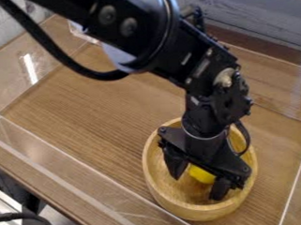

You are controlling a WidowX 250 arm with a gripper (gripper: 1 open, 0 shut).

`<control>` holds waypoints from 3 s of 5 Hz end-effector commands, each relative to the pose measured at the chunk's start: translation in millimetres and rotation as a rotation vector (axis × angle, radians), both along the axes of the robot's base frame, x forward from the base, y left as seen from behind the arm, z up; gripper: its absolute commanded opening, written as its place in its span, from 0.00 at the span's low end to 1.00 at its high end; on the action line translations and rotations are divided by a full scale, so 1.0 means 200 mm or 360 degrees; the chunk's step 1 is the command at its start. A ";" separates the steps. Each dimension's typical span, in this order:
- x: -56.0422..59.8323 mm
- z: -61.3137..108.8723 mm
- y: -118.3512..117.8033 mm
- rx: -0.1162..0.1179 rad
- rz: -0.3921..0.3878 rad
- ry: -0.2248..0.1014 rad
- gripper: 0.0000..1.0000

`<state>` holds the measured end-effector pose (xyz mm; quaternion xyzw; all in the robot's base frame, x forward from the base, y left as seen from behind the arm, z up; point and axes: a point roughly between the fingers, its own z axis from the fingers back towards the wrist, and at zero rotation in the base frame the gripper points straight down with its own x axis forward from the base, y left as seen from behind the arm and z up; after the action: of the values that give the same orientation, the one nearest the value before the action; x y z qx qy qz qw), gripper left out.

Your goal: Remove the lemon from inside the brown bowl and put it on the table

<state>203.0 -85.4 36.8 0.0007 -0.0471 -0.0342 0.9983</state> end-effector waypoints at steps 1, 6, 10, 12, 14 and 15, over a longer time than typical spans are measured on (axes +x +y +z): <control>0.03 0.03 -0.02 -0.0007 -0.0016 -0.0057 1.00; 0.06 0.02 0.00 0.0004 0.0009 -0.0070 0.00; 0.04 0.13 0.03 0.0028 -0.0002 0.0005 0.00; 0.03 0.18 0.05 0.0037 0.0008 0.0030 0.00; 0.04 0.26 0.08 0.0026 0.0034 0.0063 1.00; 0.04 0.30 0.08 0.0012 0.0022 0.0077 1.00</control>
<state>202.2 -69.1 82.8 0.0130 0.0054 -0.0336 0.9993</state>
